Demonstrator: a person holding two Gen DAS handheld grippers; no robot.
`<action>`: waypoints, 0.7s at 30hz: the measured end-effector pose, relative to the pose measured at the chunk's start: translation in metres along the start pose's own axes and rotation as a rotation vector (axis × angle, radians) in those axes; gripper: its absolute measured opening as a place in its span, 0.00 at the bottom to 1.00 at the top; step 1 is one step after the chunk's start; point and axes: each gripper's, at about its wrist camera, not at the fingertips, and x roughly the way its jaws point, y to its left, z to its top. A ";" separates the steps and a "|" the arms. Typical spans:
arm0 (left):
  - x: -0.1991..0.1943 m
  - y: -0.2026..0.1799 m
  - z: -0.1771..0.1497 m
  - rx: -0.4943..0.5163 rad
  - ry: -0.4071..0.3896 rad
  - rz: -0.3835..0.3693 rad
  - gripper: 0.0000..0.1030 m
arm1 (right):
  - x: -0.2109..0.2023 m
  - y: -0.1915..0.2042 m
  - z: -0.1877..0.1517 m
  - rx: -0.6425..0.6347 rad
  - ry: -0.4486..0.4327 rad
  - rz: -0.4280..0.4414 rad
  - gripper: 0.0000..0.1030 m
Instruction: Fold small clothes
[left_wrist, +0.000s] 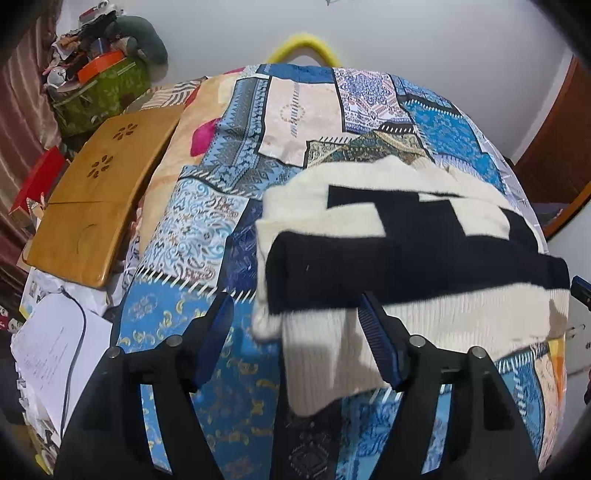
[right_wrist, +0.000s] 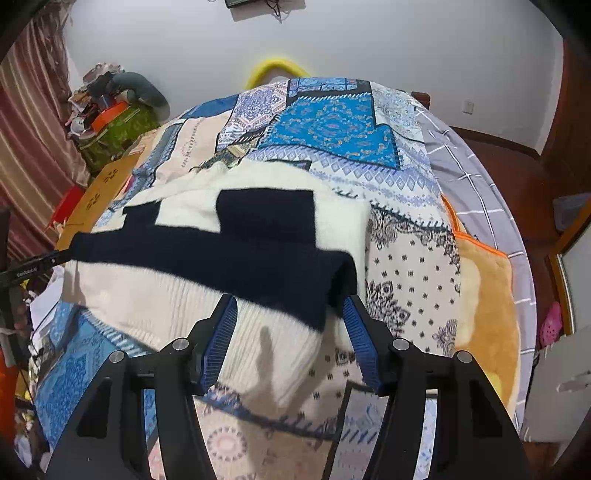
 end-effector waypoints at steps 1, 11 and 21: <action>0.001 0.002 -0.004 -0.005 0.012 -0.006 0.71 | 0.000 0.000 -0.002 0.000 0.005 0.002 0.54; 0.030 0.019 -0.038 -0.103 0.159 -0.110 0.71 | 0.031 -0.003 -0.033 0.071 0.107 0.065 0.54; 0.038 0.013 -0.044 -0.106 0.198 -0.204 0.28 | 0.040 0.005 -0.040 0.058 0.137 0.132 0.10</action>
